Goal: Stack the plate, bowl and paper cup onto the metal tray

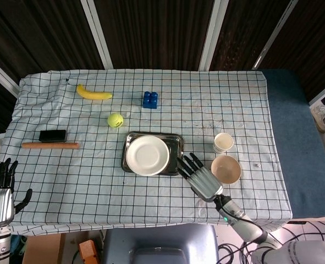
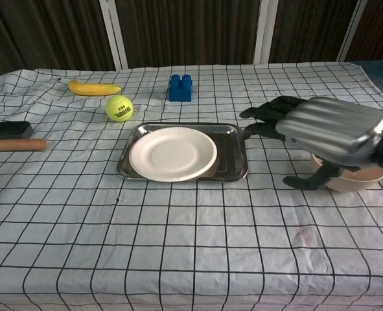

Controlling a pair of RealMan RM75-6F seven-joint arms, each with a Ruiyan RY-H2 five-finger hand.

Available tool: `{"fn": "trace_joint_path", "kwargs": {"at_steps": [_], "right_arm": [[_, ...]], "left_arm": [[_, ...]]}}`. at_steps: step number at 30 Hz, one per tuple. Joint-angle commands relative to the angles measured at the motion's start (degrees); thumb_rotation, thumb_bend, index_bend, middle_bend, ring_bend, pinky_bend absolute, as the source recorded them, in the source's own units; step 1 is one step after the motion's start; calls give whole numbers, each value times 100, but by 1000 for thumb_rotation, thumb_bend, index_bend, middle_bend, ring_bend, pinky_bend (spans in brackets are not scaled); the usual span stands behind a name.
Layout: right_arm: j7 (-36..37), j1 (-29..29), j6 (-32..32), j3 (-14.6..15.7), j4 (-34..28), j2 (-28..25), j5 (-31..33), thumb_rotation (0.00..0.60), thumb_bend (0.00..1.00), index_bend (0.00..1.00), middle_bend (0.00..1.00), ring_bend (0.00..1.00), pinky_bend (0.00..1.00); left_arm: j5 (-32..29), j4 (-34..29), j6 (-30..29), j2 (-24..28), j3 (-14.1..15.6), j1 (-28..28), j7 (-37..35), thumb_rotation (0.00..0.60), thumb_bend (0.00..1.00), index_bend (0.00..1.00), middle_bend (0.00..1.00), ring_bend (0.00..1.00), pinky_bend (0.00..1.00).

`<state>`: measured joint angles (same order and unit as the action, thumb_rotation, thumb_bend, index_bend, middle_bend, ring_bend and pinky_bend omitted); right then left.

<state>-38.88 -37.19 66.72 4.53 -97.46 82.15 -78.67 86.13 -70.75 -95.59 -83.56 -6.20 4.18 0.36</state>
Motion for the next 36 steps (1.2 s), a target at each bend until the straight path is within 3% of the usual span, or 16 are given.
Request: {"fn": "trace_joint_path", "kwargs": {"at_steps": [1, 8, 17, 23, 31, 36], "right_arm": [[228, 442, 409, 385, 44, -547, -386, 600, 252, 144, 0, 0, 0], [486, 801, 494, 582, 512, -772, -578, 600, 250, 150, 0, 0, 0], [1078, 920, 114, 376, 1291, -423, -492, 600, 250, 199, 0, 0, 0], [1263, 969, -55, 249, 1744, -195, -467, 600, 254, 289, 0, 0, 0], [1622, 1036, -179, 146, 2191, -1, -531, 600, 395, 426, 0, 0, 0], [1776, 1110, -70, 82, 2448, 115, -649, 600, 424, 515, 0, 0, 0]], "left_arm": [[-16, 0, 38, -5, -6, 13, 16, 600, 302, 0, 0, 0, 0], [-41, -2, 96, -45, -12, 31, 91, 600, 301, 0, 0, 0, 0], [-55, 17, 156, -70, -11, 49, 121, 600, 302, 0, 0, 0, 0], [-88, 26, 152, -48, -34, 34, 75, 600, 302, 0, 0, 0, 0], [-98, 40, 157, -48, -39, 27, 73, 600, 302, 0, 0, 0, 0], [-116, 47, 173, -47, -50, 29, 62, 600, 303, 0, 0, 0, 0]]}}
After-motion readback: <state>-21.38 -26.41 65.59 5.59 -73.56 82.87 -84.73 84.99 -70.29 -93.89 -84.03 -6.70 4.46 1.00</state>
